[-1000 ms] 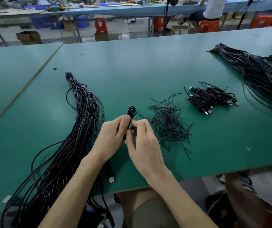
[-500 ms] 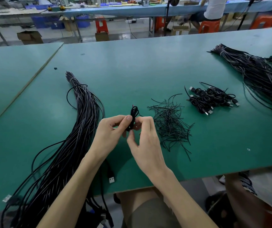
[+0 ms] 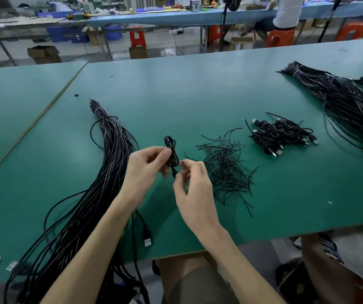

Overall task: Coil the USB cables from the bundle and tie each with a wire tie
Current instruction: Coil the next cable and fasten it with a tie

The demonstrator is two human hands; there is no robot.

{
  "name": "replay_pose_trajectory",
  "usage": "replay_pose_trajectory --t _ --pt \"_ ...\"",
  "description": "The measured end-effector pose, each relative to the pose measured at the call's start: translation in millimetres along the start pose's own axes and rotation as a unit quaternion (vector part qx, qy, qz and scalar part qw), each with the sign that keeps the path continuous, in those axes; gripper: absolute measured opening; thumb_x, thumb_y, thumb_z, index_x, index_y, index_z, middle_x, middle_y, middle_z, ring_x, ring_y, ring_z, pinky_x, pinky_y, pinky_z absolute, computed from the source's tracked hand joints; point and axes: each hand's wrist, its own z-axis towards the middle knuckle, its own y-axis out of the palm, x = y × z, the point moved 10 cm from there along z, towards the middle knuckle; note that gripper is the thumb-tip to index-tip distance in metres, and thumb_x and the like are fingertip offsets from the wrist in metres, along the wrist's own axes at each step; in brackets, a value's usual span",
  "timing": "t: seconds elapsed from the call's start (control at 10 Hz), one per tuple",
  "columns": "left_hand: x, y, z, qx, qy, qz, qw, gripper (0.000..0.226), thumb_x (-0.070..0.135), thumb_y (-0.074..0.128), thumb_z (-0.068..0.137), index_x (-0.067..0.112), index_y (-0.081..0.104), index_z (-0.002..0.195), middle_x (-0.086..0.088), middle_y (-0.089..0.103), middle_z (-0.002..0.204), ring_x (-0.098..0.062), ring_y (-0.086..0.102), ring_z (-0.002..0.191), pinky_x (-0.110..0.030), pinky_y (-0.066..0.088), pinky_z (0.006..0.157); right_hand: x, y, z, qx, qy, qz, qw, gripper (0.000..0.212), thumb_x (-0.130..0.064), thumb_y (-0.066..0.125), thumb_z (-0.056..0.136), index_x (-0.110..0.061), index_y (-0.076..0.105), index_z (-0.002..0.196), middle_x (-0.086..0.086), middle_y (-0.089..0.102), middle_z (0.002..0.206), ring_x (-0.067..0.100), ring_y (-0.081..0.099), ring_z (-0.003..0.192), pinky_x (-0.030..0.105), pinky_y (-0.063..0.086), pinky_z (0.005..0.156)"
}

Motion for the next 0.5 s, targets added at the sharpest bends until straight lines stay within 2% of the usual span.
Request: replay_pose_trajectory --t 0.1,0.2,0.3,0.4,0.5 --pt "13 19 23 -0.016 -0.04 0.018 0.999 0.02 0.017 0.066 0.1 0.003 0.076 0.089 -0.018 0.068 0.068 -0.023 0.058 0.059 -0.032 0.053 0.059 12 1 3 0.007 0.038 0.003 0.999 0.023 -0.012 0.051 0.104 -0.01 0.054 0.127 -0.003 0.052 0.115 0.009 0.053 0.1 0.013 0.042 0.086" --pt "19 66 48 -0.072 -0.098 0.06 0.991 0.02 0.022 0.069 0.098 0.005 0.076 0.09 -0.007 0.07 0.061 -0.016 0.059 0.052 -0.024 0.053 0.056 25 4 4 0.003 0.079 0.023 0.997 0.017 -0.012 0.051 0.104 -0.013 0.055 0.121 -0.001 0.054 0.103 0.013 0.054 0.088 0.022 0.043 0.077" --pt "14 116 71 -0.077 -0.158 0.019 0.984 0.027 0.018 0.07 0.098 -0.009 0.072 0.101 -0.003 0.07 0.057 -0.01 0.062 0.045 -0.019 0.054 0.05 35 12 2 -0.039 0.101 0.033 0.994 0.013 -0.012 0.049 0.103 -0.017 0.059 0.096 -0.001 0.057 0.087 0.011 0.049 0.072 0.026 0.04 0.068" --pt "0 172 77 -0.113 -0.228 -0.019 0.967 0.029 0.013 0.072 0.095 -0.013 0.064 0.107 -0.015 0.072 0.07 -0.016 0.068 0.049 -0.024 0.058 0.049 35 23 -3 -0.072 0.081 0.042 0.993 0.048 0.008 0.05 0.092 -0.037 0.046 0.078 -0.009 0.054 0.082 0.015 0.051 0.074 0.032 0.047 0.069" --pt "-11 207 81 -0.118 -0.243 -0.003 0.963 0.032 0.01 0.074 0.094 -0.011 0.058 0.112 -0.021 0.069 0.083 -0.02 0.07 0.049 -0.028 0.058 0.046 58 37 -13 -0.093 0.141 0.151 0.974 0.046 0.005 0.044 0.097 -0.039 0.052 0.09 -0.018 0.066 0.095 0.012 0.068 0.091 0.035 0.058 0.086"
